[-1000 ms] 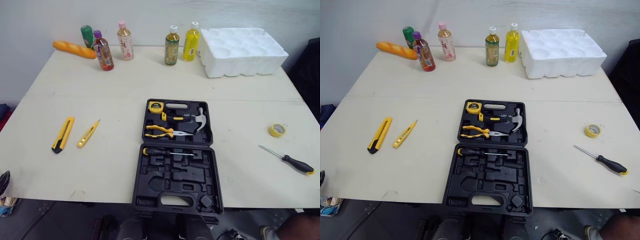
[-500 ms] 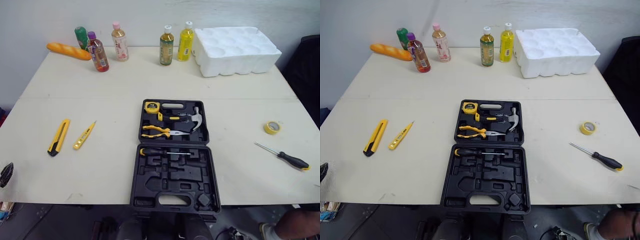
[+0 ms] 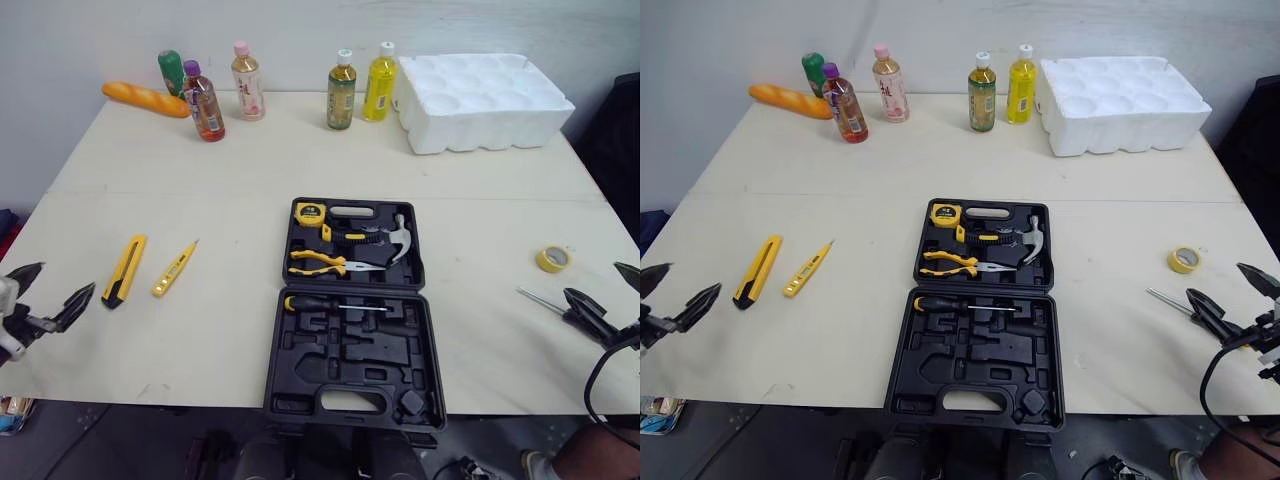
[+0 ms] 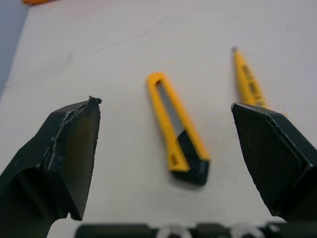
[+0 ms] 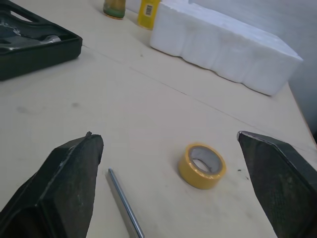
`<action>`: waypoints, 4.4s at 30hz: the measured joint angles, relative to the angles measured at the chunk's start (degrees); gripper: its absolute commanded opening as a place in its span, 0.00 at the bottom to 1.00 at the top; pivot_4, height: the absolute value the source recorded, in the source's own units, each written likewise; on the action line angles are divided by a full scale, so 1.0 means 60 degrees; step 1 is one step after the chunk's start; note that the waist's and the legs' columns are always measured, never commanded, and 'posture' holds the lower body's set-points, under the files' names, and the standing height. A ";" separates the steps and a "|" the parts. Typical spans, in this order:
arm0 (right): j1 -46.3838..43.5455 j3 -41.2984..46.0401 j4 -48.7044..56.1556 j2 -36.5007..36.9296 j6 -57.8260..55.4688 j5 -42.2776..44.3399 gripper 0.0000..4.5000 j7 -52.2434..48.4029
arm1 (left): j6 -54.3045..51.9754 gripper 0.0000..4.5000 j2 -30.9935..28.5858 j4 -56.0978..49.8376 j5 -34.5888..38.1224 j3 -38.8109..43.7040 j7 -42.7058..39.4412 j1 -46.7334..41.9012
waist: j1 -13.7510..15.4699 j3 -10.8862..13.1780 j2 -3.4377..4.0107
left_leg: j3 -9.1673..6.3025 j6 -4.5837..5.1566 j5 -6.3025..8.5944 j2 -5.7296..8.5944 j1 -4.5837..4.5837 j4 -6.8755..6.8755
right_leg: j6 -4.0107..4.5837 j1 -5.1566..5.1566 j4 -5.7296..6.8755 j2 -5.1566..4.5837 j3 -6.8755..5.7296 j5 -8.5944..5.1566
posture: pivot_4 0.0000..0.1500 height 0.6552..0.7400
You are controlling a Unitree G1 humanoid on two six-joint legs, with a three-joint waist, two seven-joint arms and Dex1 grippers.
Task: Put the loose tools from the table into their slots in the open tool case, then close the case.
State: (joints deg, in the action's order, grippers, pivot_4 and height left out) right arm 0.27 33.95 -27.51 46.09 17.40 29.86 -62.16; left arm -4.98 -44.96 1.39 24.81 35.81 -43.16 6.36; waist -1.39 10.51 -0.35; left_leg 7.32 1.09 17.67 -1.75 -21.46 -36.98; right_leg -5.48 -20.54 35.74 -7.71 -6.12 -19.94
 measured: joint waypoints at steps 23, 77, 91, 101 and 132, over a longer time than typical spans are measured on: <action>-0.0990 -0.1458 -0.3857 0.3803 -0.1258 -0.1646 1.00 -0.3826 | -0.5029 0.99 -0.0615 -0.5527 0.2993 -0.4133 -0.1338 -0.2095 | -0.0044 0.0045 0.0016 | 0.0050 0.0056 -0.0042 -0.0007 0.0025 -0.0022 | -0.0009 0.0010 0.0013 0.0035 0.0043 0.0004 | 1.00 1.00; -0.5454 -0.3909 -0.7858 0.3010 -0.0521 -0.4652 0.24 -0.3134 | -0.6546 1.00 -0.0917 -0.6812 0.4639 -0.4634 -0.1157 -0.3064 | -0.0223 0.0080 0.0001 | 0.0041 0.0019 -0.0079 -0.0025 0.0022 -0.0065 | -0.0002 0.0022 0.0024 0.0071 0.0047 0.0001 | 1.00 1.00; -0.5850 -0.3723 -0.6954 0.2739 -0.0632 -0.4041 0.24 -0.4174 | -0.5563 1.00 -0.0902 -0.6118 0.3332 -0.4769 -0.1381 -0.3068 | -0.0233 0.0102 0.0039 | 0.0045 0.0020 -0.0081 -0.0021 0.0023 -0.0062 | -0.0003 0.0017 0.0031 0.0072 0.0048 0.0001 | 1.00 1.00; -0.4540 -0.4899 0.0931 0.2736 -0.5737 -0.1866 0.24 -0.4331 | -0.3460 1.00 -0.0602 -0.5112 0.1739 -0.5033 -0.2184 -0.2550 | -0.0006 0.0109 0.0049 | 0.0031 0.0019 -0.0081 -0.0027 -0.0003 -0.0062 | -0.0002 -0.0010 0.0039 0.0057 0.0035 0.0001 | 1.00 1.00; -0.7695 -1.0497 0.9348 0.1257 -1.3501 -0.1027 0.24 -0.0873 | -0.2484 1.00 -0.0461 -0.4642 0.0731 -0.4088 -0.2323 -0.0391 | -0.0036 0.0117 0.0025 | -0.0006 0.0048 -0.0092 -0.0004 -0.0182 -0.0109 | -0.0002 -0.0167 0.0116 0.0027 0.0000 0.0002 | 1.00 1.00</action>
State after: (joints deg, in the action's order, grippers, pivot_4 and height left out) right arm -45.90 -29.04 28.58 53.64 -63.60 23.70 -67.40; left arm -19.89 -47.72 -26.47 29.19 11.28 -57.10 4.01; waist -1.61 11.21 -0.20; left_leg 7.29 1.37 17.12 -1.77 -22.55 -37.63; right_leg -5.49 -21.54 36.44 -7.55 -6.12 -19.93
